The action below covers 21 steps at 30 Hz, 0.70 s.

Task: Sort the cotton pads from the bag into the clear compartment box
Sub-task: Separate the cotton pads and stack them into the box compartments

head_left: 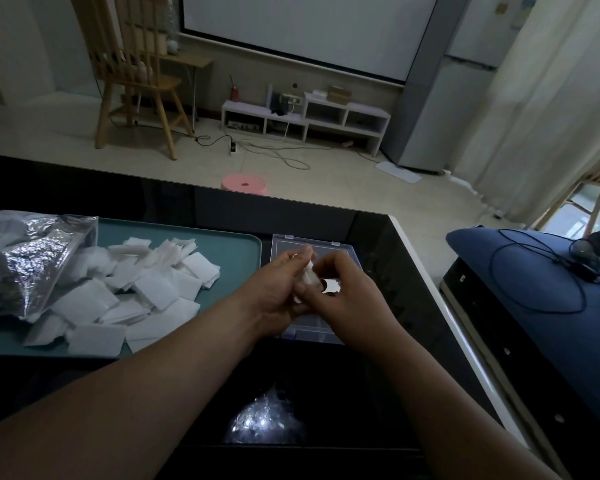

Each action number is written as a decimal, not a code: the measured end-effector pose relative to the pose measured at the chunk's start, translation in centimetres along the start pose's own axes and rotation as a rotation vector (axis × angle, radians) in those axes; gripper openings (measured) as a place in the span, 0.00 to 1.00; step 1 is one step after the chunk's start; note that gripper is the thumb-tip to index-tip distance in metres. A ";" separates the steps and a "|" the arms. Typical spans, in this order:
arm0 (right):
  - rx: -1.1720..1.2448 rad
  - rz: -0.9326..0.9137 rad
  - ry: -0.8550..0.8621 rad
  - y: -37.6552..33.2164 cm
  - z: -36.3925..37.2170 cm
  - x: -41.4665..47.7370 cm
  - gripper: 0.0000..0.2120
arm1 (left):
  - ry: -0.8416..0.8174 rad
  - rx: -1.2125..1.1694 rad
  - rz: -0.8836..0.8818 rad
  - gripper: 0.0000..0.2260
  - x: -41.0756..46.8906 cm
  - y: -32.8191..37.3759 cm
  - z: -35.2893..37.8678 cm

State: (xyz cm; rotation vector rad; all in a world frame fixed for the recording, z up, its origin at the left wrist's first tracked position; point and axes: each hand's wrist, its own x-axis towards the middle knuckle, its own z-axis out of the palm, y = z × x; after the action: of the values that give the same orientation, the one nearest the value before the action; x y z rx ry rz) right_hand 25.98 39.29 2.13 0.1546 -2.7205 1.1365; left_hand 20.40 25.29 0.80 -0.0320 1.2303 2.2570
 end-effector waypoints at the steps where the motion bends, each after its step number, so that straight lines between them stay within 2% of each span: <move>1: -0.014 -0.003 0.000 0.0 0.2 0.0 0.16 | 0.018 0.014 -0.002 0.13 0.1 0.0 0.0; 6: -0.100 -0.001 0.001 0.1 0.6 0.2 0.10 | 0.032 0.022 -0.037 0.09 0.5 -0.2 -0.4; 13: -0.180 -0.059 -0.029 -0.6 1.0 -0.3 0.17 | 0.056 -0.030 -0.038 0.10 0.8 -0.3 -0.5; 17: -0.169 -0.048 0.017 -0.5 1.0 -0.1 0.15 | 0.044 -0.013 -0.066 0.10 0.5 -0.1 -0.6; 21: -0.137 -0.079 -0.036 -0.7 0.8 -0.2 0.22 | 0.035 -0.072 -0.085 0.13 0.6 0.0 -1.0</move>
State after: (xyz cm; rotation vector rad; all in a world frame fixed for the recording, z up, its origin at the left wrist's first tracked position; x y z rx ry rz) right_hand 26.17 38.27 2.05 0.2618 -2.7852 0.9321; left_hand 19.68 24.78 0.13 -0.1494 1.1432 2.2344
